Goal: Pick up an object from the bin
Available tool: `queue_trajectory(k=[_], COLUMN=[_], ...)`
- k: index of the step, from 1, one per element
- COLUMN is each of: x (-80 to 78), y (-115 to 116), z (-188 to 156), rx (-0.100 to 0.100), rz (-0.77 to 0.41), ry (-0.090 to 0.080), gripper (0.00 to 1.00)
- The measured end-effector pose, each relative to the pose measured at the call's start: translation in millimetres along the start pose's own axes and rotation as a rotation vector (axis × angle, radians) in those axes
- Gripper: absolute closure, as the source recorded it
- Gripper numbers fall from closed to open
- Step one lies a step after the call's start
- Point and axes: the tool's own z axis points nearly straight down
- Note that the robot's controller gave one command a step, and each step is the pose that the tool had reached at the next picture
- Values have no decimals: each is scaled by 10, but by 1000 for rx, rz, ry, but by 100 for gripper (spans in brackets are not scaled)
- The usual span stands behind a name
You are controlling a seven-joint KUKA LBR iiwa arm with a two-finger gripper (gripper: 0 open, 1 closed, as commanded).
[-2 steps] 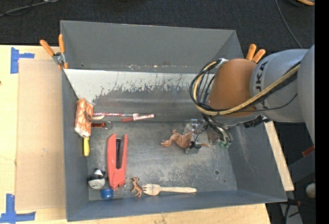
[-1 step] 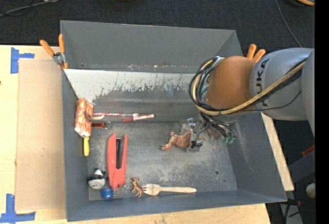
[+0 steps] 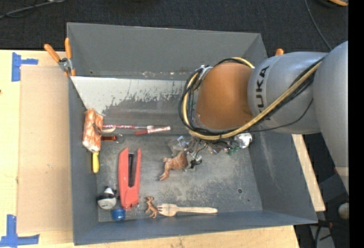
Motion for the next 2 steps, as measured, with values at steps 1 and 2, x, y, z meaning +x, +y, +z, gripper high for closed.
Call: queue_trajectory(k=[1,2], x=[9,18], y=[-18,64], z=[-671,-1429], rx=[-3,-8], rz=[20,15], ry=[4,7], gripper=[100,100])
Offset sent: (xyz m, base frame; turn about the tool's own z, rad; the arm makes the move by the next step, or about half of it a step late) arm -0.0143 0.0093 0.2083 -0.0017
